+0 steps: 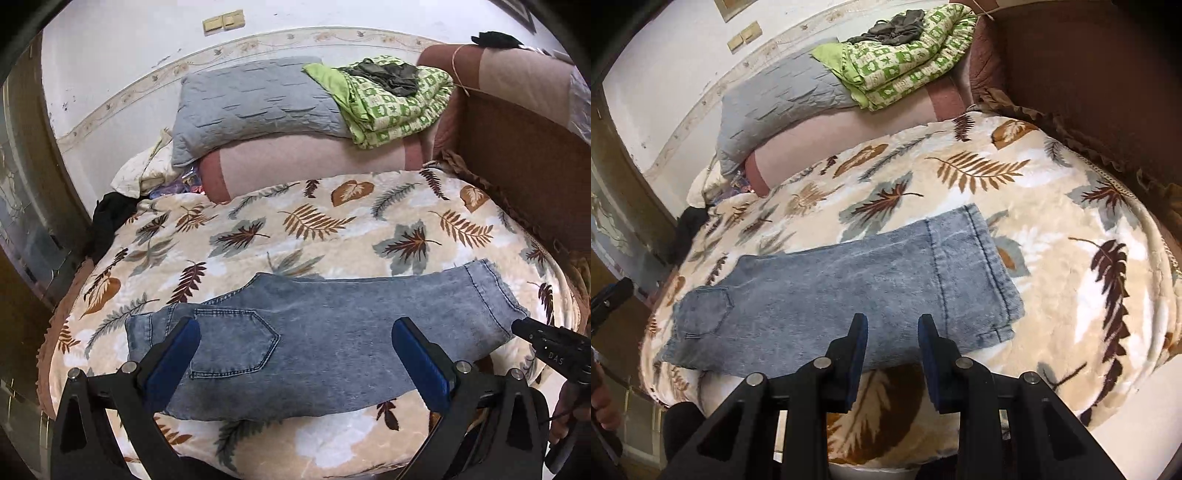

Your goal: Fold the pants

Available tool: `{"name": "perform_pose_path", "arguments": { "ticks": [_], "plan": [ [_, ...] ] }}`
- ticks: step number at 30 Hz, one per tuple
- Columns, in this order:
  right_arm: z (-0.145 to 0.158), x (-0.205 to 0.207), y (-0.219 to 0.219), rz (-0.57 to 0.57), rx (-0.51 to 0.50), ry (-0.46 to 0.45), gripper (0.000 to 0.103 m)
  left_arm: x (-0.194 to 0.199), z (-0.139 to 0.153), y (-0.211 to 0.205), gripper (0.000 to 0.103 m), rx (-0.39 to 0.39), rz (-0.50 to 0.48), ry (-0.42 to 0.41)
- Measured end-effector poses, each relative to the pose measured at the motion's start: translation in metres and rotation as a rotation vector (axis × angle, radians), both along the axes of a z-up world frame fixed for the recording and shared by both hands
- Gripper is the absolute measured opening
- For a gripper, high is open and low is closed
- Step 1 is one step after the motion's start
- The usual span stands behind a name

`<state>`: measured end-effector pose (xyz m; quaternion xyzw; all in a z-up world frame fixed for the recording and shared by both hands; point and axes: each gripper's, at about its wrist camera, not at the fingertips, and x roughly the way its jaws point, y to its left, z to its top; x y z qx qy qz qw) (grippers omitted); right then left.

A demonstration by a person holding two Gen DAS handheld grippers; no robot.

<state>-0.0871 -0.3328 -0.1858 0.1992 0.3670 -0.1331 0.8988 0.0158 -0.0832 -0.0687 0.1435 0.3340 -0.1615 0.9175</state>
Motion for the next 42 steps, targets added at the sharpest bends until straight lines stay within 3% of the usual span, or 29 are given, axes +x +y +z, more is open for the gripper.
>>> {"name": "perform_pose_path", "arguments": {
  "ticks": [3, 6, 10, 15, 26, 35, 42],
  "plan": [
    [0.005, 0.004, 0.015, -0.003, -0.089, 0.033, 0.032, 0.0, -0.005, 0.0, 0.103, -0.004, 0.01, -0.002],
    [0.022, 0.005, 0.038, 0.024, -0.16, -0.006, 0.033, 0.0, -0.009, 0.003, 0.103, -0.012, 0.02, 0.017],
    [0.046, 0.004, 0.069, 0.049, -0.221, -0.093, 0.058, -0.006, -0.004, 0.01, 0.103, -0.012, 0.033, -0.013],
    [0.059, 0.004, 0.105, 0.098, -0.309, -0.126, 0.06, -0.011, -0.005, 0.025, 0.103, -0.028, 0.051, -0.012],
    [0.054, 0.002, 0.114, 0.11, -0.285, -0.1, 0.06, -0.016, -0.009, 0.033, 0.103, -0.054, 0.054, 0.004],
    [0.031, 0.006, 0.112, 0.121, -0.255, -0.053, 0.06, -0.011, -0.05, 0.033, 0.103, 0.021, 0.068, 0.114],
    [0.027, 0.001, 0.099, 0.097, -0.245, -0.062, 0.06, -0.013, -0.044, 0.029, 0.103, 0.012, 0.072, 0.087]
  ]
}}
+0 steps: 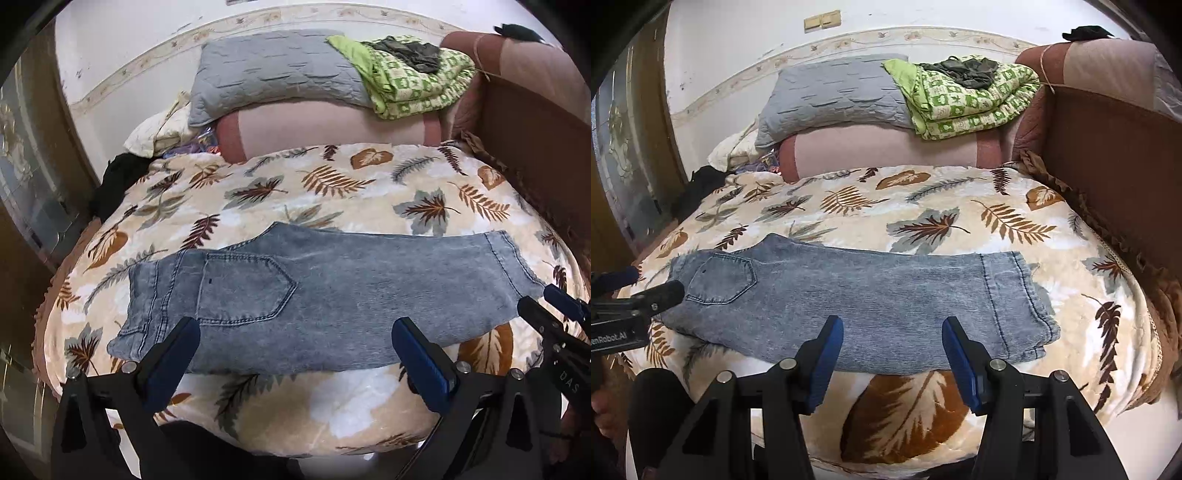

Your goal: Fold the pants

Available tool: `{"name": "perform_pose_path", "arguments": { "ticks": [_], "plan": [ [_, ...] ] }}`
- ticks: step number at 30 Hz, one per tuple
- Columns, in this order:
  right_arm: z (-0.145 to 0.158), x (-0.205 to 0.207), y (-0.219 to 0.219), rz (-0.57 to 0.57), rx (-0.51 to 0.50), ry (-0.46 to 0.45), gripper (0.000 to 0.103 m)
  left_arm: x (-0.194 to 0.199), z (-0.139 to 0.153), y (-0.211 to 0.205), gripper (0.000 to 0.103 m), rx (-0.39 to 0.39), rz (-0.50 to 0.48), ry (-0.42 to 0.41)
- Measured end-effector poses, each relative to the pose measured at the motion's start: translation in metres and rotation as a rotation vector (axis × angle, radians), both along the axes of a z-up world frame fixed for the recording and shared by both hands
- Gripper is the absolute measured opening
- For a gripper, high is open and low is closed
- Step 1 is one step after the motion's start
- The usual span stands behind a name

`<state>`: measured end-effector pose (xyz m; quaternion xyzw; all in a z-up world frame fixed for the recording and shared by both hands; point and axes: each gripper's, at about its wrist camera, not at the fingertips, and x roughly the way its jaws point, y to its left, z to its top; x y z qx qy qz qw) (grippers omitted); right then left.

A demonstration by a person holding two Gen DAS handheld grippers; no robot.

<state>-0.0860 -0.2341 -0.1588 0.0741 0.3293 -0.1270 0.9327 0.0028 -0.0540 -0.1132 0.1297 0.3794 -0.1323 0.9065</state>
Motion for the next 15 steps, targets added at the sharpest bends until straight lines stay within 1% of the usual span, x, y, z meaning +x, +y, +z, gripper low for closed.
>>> {"name": "perform_pose_path", "arguments": {
  "ticks": [3, 7, 9, 13, 15],
  "plan": [
    [-0.005, -0.001, -0.013, -0.029, 0.001, 0.016, 0.06, -0.004, -0.009, -0.014, 0.103, 0.029, -0.033, 0.014],
    [-0.021, -0.001, -0.039, -0.087, 0.034, 0.052, 0.06, -0.006, -0.021, -0.025, 0.103, 0.04, -0.075, 0.036],
    [-0.03, 0.0, -0.054, -0.119, 0.046, 0.077, 0.06, -0.001, -0.03, -0.025, 0.103, 0.067, -0.061, 0.051],
    [-0.046, -0.002, -0.091, -0.171, 0.152, 0.101, 0.059, 0.009, -0.041, -0.014, 0.103, 0.065, -0.014, 0.097],
    [-0.053, 0.0, -0.104, -0.193, 0.184, 0.116, 0.058, 0.012, -0.044, -0.012, 0.103, 0.075, -0.009, 0.098]
  ]
}}
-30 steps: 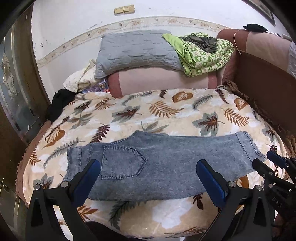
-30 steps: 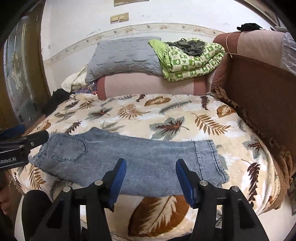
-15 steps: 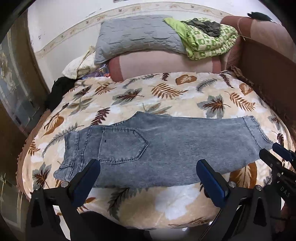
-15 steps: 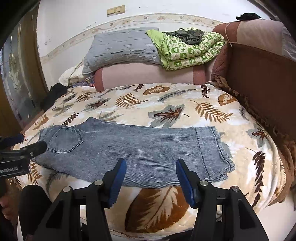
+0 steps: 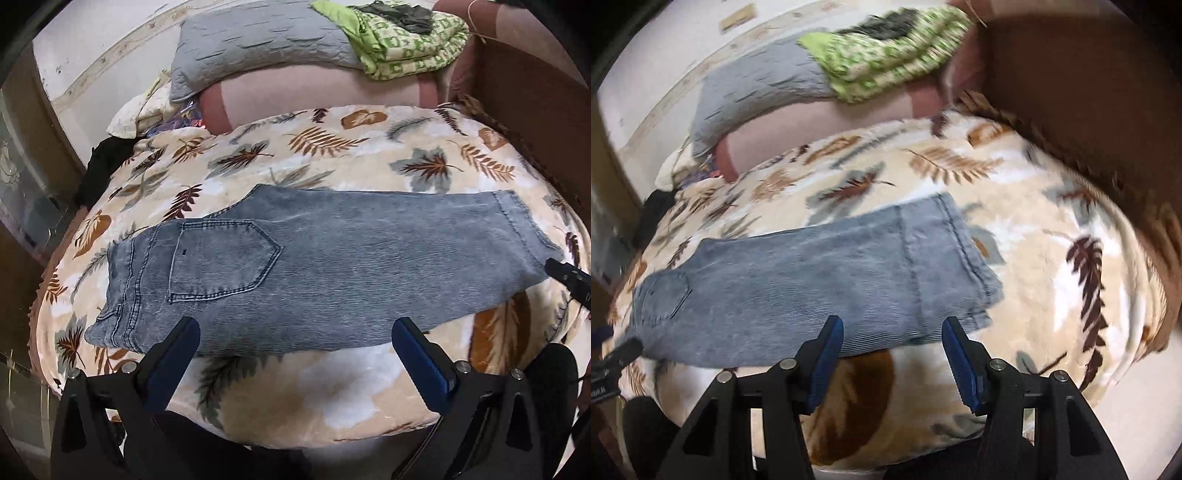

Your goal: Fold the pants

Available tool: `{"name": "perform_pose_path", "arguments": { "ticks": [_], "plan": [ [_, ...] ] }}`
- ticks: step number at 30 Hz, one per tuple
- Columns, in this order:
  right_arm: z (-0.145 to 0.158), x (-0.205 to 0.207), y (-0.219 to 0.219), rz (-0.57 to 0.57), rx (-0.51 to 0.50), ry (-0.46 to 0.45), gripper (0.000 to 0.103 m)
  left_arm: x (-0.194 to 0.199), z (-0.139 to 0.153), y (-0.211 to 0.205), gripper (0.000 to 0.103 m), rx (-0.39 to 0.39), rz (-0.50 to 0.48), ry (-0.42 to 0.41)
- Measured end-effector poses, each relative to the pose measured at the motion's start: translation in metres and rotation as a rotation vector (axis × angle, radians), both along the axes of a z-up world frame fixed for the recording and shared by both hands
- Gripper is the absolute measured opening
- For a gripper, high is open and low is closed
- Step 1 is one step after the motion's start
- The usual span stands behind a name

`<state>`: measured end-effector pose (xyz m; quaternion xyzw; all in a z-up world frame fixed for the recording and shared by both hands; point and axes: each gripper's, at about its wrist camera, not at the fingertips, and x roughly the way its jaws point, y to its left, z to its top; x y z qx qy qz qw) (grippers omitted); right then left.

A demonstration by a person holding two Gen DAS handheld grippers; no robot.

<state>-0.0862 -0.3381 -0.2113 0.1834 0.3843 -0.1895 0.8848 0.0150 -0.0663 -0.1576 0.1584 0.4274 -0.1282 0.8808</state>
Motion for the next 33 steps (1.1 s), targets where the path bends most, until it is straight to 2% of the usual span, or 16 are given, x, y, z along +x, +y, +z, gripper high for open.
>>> {"name": "perform_pose_path", "arguments": {
  "ticks": [7, 12, 15, 17, 18, 20, 22, 26, 28, 31, 33],
  "plan": [
    [-0.016, 0.026, -0.02, -0.03, 0.027, 0.061, 0.058, 0.021, -0.019, -0.016, 0.103, 0.046, -0.035, 0.019],
    [-0.023, 0.047, -0.02, -0.015, 0.001, 0.071, 0.058, 0.058, -0.045, -0.032, 0.103, 0.053, -0.025, 0.082],
    [-0.028, 0.051, -0.019, 0.0, -0.027, 0.073, 0.058, 0.072, -0.065, -0.036, 0.103, 0.085, -0.014, 0.115],
    [-0.029, 0.049, -0.021, 0.005, -0.037, 0.066, 0.055, 0.08, -0.084, -0.035, 0.103, 0.115, 0.0, 0.165],
    [-0.03, 0.047, -0.023, 0.009, -0.031, 0.059, 0.053, 0.08, -0.086, -0.033, 0.103, 0.096, 0.004, 0.17],
    [-0.027, 0.041, -0.024, 0.021, -0.039, 0.057, 0.052, 0.082, -0.086, -0.026, 0.103, 0.048, 0.023, 0.192],
    [-0.021, 0.034, -0.022, 0.034, -0.06, 0.046, 0.052, 0.081, -0.083, -0.025, 0.103, 0.053, 0.029, 0.209],
    [-0.001, 0.01, -0.034, -0.021, -0.09, -0.017, 0.052, 0.065, -0.065, -0.03, 0.103, 0.059, -0.012, 0.142],
    [0.007, 0.007, -0.043, -0.024, -0.062, -0.05, 0.052, 0.059, -0.06, -0.036, 0.103, 0.047, -0.032, 0.129],
    [0.015, 0.021, -0.053, -0.017, -0.023, -0.058, 0.052, 0.054, -0.054, -0.047, 0.103, 0.023, -0.065, 0.118],
    [0.014, 0.043, -0.055, 0.009, -0.018, -0.034, 0.052, 0.054, -0.057, -0.055, 0.103, 0.038, -0.082, 0.121]
  ]
}}
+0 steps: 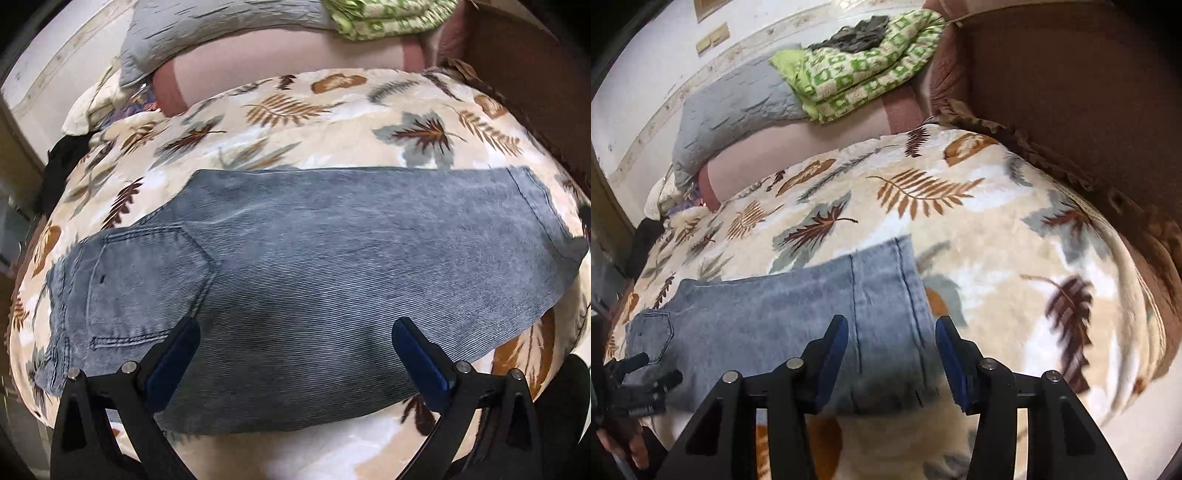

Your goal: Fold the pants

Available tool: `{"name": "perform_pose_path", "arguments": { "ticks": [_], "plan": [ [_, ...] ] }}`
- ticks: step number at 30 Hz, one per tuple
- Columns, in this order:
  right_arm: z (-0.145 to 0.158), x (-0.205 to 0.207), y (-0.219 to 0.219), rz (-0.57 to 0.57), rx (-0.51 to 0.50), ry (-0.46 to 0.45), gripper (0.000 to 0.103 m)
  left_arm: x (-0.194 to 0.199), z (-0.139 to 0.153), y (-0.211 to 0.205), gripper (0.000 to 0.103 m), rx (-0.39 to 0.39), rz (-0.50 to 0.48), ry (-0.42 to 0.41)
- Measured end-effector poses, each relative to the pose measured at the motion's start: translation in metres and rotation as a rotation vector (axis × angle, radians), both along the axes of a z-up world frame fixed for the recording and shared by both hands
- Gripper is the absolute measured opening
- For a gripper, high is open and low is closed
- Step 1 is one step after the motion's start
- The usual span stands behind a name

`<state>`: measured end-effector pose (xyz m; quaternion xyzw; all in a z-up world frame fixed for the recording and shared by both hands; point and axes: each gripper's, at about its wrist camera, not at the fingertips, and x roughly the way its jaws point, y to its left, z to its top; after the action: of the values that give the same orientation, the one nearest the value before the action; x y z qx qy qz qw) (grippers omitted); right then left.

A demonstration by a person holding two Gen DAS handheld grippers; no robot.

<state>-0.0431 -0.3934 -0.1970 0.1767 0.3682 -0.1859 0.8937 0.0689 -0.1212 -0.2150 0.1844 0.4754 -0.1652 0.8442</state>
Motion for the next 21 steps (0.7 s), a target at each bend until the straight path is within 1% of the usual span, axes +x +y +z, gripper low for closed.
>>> {"name": "perform_pose_path", "arguments": {
  "ticks": [3, 5, 7, 9, 10, 12, 13, 17, 19, 21],
  "plan": [
    [-0.016, 0.037, -0.01, 0.018, 0.08, 0.044, 0.051, 0.0, -0.016, -0.006, 0.103, 0.032, -0.001, 0.044],
    [-0.033, 0.058, -0.02, 0.005, 0.145, 0.074, 0.051, 0.005, -0.027, -0.003, 0.103, 0.047, 0.007, 0.076],
    [-0.044, 0.069, -0.029, -0.013, 0.168, 0.082, 0.048, 0.006, -0.028, 0.003, 0.103, 0.006, 0.022, 0.09],
    [-0.042, 0.073, -0.032, -0.026, 0.169, 0.082, 0.045, 0.007, -0.027, 0.003, 0.103, 0.005, 0.025, 0.105],
    [-0.039, 0.07, -0.033, -0.033, 0.186, 0.076, 0.045, 0.008, -0.026, 0.002, 0.103, 0.013, 0.025, 0.104],
    [-0.027, 0.054, -0.034, -0.038, 0.205, 0.01, 0.045, 0.005, -0.019, 0.002, 0.103, 0.024, 0.026, 0.072],
    [-0.021, 0.044, -0.034, -0.035, 0.206, -0.022, 0.047, 0.001, -0.013, 0.001, 0.103, 0.013, 0.022, 0.054],
    [-0.008, -0.001, -0.027, -0.045, 0.223, -0.089, 0.048, -0.017, 0.019, -0.008, 0.103, -0.053, -0.014, -0.01],
    [-0.004, -0.017, -0.016, -0.029, 0.2, -0.086, 0.048, -0.028, 0.035, -0.012, 0.103, -0.076, -0.036, -0.049],
    [-0.002, -0.031, 0.002, -0.012, 0.141, -0.072, 0.048, -0.04, 0.051, -0.016, 0.103, -0.094, -0.056, -0.092]
  ]
}}
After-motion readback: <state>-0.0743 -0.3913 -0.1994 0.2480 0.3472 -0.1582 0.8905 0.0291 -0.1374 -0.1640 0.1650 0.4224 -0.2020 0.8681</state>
